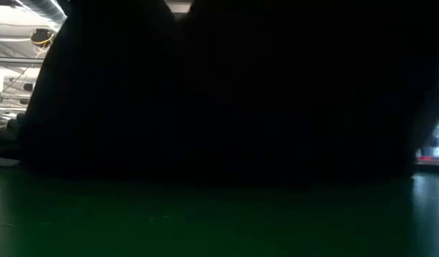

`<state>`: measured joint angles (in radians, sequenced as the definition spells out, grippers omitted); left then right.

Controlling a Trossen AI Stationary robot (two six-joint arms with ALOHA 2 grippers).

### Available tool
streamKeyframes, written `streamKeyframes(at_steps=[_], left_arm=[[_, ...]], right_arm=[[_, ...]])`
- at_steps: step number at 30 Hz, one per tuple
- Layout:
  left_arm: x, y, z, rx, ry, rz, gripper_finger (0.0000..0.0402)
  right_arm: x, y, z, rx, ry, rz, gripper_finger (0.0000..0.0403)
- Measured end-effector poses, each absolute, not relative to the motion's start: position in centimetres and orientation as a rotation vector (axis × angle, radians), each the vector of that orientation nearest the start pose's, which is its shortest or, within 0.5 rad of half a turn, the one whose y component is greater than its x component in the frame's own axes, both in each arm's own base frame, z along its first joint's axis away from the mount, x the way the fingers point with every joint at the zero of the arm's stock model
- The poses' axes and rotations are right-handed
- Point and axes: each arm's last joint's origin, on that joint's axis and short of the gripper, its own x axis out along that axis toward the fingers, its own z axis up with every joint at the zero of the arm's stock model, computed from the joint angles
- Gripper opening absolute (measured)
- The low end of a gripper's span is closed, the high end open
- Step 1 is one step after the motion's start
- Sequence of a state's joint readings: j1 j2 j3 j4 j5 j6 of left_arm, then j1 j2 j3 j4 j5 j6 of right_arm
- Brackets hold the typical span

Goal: Fold Laundry from Bin
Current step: Fold the black shirt

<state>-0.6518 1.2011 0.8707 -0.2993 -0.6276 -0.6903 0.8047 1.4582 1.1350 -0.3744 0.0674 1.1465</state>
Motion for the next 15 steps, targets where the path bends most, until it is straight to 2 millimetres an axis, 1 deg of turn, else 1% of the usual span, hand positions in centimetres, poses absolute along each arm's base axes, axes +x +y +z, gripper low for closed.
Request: streamKeyframes(at_steps=[2,4,6,9,12,15], left_arm=[[20.8,-13.7,26.8,-0.264,0.525,0.167,0.0005],[20.8,-13.7,25.9,-0.251,0.580,0.188,0.0005],[20.8,-13.9,25.0,-0.246,0.658,0.179,0.0005],[21.1,-14.7,23.6,-0.268,0.783,0.111,0.0005],[21.4,-16.0,22.1,-0.312,0.909,0.000,0.0005],[21.4,-17.4,20.5,-0.352,1.012,-0.052,0.0005]], right_arm=[[21.8,21.9,27.3,0.668,0.947,0.096,0.0011],[21.5,21.3,25.6,0.614,0.986,-0.042,0.0006],[21.2,21.0,23.8,0.592,1.052,-0.112,0.0003],[20.4,20.6,20.7,0.593,1.211,-0.216,0.0006],[19.9,20.6,18.4,0.661,1.355,-0.257,0.0019],[19.8,21.1,17.2,0.733,1.471,-0.201,0.0045]])
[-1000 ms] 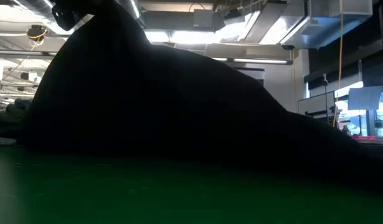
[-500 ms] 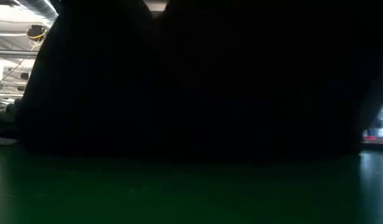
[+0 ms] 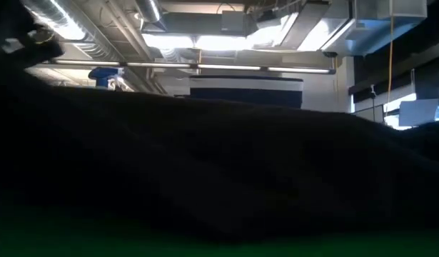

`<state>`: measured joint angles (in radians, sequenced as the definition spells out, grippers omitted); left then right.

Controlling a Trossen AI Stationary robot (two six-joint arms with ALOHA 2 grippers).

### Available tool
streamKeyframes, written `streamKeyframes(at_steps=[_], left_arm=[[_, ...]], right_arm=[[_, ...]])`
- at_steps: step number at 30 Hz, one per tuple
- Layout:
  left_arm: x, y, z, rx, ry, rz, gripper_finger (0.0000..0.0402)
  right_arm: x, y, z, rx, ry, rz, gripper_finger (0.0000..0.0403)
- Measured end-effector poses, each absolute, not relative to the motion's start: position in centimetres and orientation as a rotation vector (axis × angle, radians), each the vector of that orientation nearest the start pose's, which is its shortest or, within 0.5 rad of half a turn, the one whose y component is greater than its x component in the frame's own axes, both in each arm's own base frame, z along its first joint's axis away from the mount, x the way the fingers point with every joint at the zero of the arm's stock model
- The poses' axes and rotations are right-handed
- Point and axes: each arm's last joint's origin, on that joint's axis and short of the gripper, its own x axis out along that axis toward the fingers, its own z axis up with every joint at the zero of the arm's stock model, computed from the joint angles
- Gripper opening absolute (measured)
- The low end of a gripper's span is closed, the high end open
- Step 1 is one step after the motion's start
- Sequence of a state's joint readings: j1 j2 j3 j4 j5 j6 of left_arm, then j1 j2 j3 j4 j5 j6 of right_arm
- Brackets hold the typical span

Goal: Fold Laundry from Bin
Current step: Fold the black shirt

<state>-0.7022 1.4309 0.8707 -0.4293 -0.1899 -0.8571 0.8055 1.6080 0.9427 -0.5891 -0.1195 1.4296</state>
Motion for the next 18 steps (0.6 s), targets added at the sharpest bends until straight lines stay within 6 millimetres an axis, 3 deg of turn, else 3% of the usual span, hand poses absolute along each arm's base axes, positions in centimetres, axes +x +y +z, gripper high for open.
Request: streamKeyframes(at_steps=[6,12,15,18], left_arm=[[21.1,-18.9,18.6,-0.405,1.201,-0.175,0.0046],[21.6,-19.3,20.5,-0.672,1.403,-0.460,0.0096],[21.6,-19.1,22.4,-0.687,1.361,-0.464,0.0100],[21.9,-18.5,23.4,-0.544,1.112,-0.294,0.0094]], right_arm=[[19.9,21.7,17.0,0.794,1.602,-0.051,0.0138],[20.8,21.9,19.3,0.899,1.725,0.132,0.0202],[22.2,22.0,21.4,0.872,1.584,0.196,0.0212],[23.7,21.8,22.8,0.736,1.284,0.122,0.0213]])
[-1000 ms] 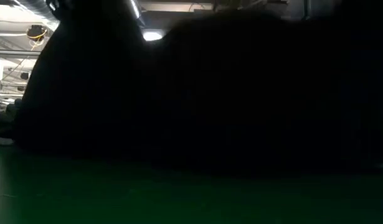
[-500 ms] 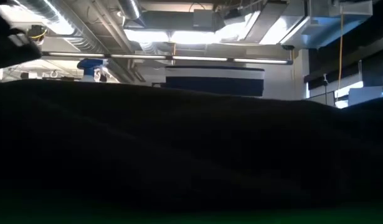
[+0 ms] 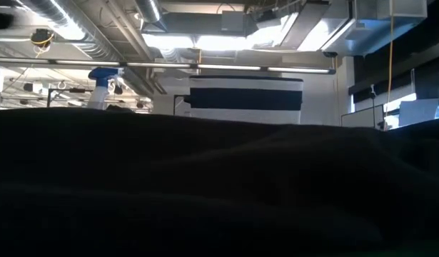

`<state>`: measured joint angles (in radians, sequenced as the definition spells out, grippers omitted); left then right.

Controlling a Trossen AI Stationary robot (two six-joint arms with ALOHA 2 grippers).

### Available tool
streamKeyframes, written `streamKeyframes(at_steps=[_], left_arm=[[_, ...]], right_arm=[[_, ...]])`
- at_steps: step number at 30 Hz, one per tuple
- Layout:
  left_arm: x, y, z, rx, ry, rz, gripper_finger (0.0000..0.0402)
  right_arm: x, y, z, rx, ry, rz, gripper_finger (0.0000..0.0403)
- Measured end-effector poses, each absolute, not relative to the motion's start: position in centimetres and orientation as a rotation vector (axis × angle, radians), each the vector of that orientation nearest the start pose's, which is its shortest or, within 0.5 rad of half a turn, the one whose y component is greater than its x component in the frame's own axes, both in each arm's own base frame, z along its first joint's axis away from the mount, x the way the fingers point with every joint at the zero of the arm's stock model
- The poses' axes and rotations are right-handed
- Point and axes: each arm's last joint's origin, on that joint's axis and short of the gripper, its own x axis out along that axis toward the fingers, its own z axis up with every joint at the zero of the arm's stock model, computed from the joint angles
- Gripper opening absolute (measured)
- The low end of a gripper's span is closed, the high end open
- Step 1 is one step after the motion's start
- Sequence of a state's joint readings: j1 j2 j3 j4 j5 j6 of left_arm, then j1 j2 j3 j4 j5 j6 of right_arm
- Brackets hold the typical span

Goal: Fold Laundry from Bin
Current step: Fold the black shirt

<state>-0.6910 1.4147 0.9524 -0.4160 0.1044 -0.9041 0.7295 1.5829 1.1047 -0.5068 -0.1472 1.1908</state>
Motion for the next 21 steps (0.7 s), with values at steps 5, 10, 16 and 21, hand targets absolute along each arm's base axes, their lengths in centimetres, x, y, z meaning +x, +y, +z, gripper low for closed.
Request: streamKeyframes(at_steps=[5,10,16,21], left_arm=[[22.3,-18.4,21.8,-0.345,0.784,0.110,0.0084],[23.0,-19.0,17.8,-0.353,0.897,0.128,0.0075],[22.3,-21.8,13.4,-0.452,1.251,-0.088,0.0063],[20.8,-23.5,13.4,-0.606,1.577,-0.401,0.0054]], right_arm=[[25.2,21.2,21.4,0.512,0.891,-0.178,0.0214],[25.7,21.4,17.8,0.436,0.973,-0.240,0.0214],[24.5,23.7,15.0,0.481,1.339,-0.002,0.0214],[21.7,25.2,15.9,0.540,1.700,0.267,0.0214]])
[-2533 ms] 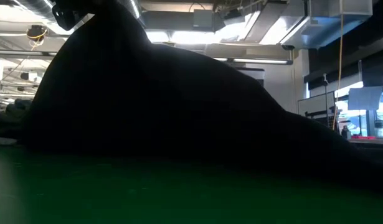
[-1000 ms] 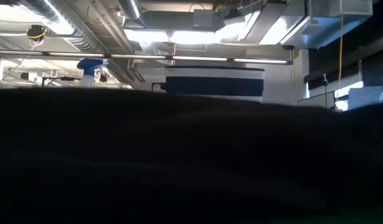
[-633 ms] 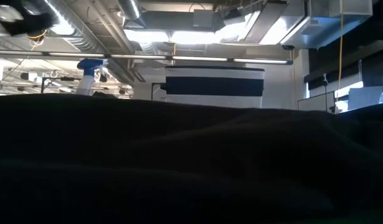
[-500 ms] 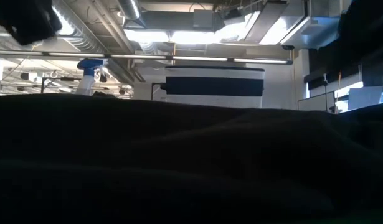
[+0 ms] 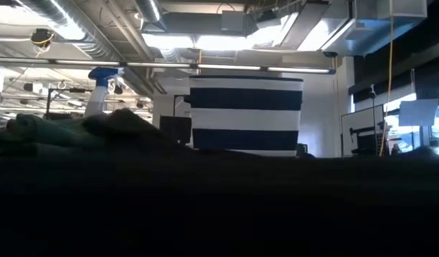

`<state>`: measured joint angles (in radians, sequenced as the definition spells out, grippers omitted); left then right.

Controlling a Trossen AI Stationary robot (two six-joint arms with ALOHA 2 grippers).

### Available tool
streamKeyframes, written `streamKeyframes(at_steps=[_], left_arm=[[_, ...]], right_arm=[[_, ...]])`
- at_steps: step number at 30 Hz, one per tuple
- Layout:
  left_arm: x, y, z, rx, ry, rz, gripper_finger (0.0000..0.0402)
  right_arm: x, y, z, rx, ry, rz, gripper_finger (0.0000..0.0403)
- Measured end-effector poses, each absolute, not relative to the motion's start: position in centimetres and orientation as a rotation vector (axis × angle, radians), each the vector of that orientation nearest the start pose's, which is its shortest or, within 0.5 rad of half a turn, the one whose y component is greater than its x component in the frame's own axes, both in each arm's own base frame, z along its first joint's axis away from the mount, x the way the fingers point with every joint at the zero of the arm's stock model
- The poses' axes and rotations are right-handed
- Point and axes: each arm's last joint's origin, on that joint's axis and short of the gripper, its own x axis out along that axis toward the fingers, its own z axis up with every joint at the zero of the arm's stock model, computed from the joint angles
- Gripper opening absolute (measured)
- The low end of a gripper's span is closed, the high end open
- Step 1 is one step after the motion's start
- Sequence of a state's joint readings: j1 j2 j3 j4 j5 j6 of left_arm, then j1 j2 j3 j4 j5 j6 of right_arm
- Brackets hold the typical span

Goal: Fold Laundry from Bin
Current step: Fold the black shirt

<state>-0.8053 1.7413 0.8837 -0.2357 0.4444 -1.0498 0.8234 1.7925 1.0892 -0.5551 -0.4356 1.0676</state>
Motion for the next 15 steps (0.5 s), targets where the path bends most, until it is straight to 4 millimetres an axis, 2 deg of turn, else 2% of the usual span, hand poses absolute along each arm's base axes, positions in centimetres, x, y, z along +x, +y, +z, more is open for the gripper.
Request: streamKeyframes(at_steps=[2,5,11,15], left_arm=[[20.7,-23.6,15.0,-0.654,1.582,-0.471,0.0050],[21.2,-22.9,17.5,-0.689,1.468,-0.482,0.0044],[21.8,-19.5,22.3,-0.630,1.039,-0.269,0.0038],[21.9,-17.5,24.8,-0.590,0.778,-0.104,0.0038]], right_arm=[[21.3,25.2,17.4,0.556,1.754,0.296,0.0214],[22.1,24.5,19.6,0.555,1.650,0.258,0.0214],[24.9,22.6,21.8,0.447,1.193,0.015,0.0214],[26.4,20.6,21.8,0.395,1.083,-0.125,0.0214]])
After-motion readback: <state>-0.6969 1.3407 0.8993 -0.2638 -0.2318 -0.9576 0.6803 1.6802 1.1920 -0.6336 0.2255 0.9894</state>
